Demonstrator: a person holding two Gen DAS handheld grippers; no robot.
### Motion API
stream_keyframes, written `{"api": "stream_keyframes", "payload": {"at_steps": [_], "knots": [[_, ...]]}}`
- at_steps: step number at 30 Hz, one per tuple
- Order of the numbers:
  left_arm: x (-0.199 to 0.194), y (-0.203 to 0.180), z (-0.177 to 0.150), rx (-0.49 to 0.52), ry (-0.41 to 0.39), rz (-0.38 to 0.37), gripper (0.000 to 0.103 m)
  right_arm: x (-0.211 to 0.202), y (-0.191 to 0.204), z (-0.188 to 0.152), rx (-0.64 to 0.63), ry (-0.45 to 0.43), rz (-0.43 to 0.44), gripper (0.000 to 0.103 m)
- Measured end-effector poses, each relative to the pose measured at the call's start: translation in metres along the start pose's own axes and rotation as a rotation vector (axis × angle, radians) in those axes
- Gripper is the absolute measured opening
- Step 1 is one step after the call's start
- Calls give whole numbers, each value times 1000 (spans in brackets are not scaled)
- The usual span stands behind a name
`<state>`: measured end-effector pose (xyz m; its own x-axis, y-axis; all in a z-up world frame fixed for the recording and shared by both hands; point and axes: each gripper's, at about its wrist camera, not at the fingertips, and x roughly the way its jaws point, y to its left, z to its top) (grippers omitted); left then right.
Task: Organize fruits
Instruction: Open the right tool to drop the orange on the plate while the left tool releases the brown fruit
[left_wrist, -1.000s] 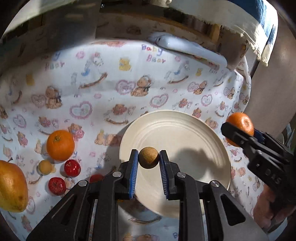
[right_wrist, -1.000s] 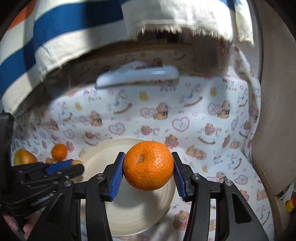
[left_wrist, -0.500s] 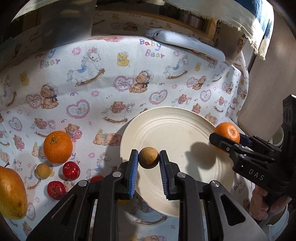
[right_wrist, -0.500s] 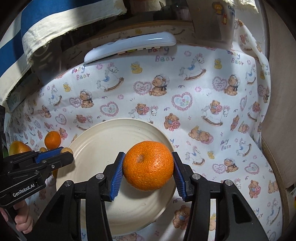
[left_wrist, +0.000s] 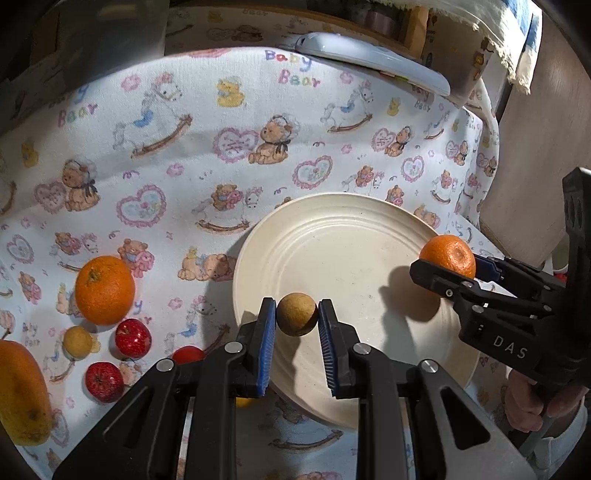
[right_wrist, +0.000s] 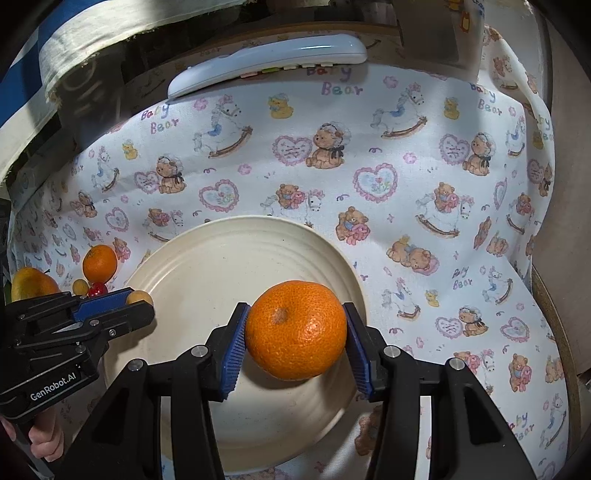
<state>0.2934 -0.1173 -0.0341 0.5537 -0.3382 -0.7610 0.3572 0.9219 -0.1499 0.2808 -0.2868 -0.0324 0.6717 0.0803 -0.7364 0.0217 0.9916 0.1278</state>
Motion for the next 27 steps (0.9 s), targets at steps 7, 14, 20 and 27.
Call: {"api": "stream_keyframes", "payload": {"at_steps": [7,14,20,27], "knots": [[5,-2,-1,-4,25,-13,22,5,5,-2,-22,3,-18,51],[10,-10,-3,41,42,17,22,2,6,0,-24,-27,-29,51],[6,-13,-2,62,18,42,30,-2,4,1,-28,-35,-38,52],[-12,-11,-1,46,-35,33,40,-19,0,3,-20,-69,-23,55]]}}
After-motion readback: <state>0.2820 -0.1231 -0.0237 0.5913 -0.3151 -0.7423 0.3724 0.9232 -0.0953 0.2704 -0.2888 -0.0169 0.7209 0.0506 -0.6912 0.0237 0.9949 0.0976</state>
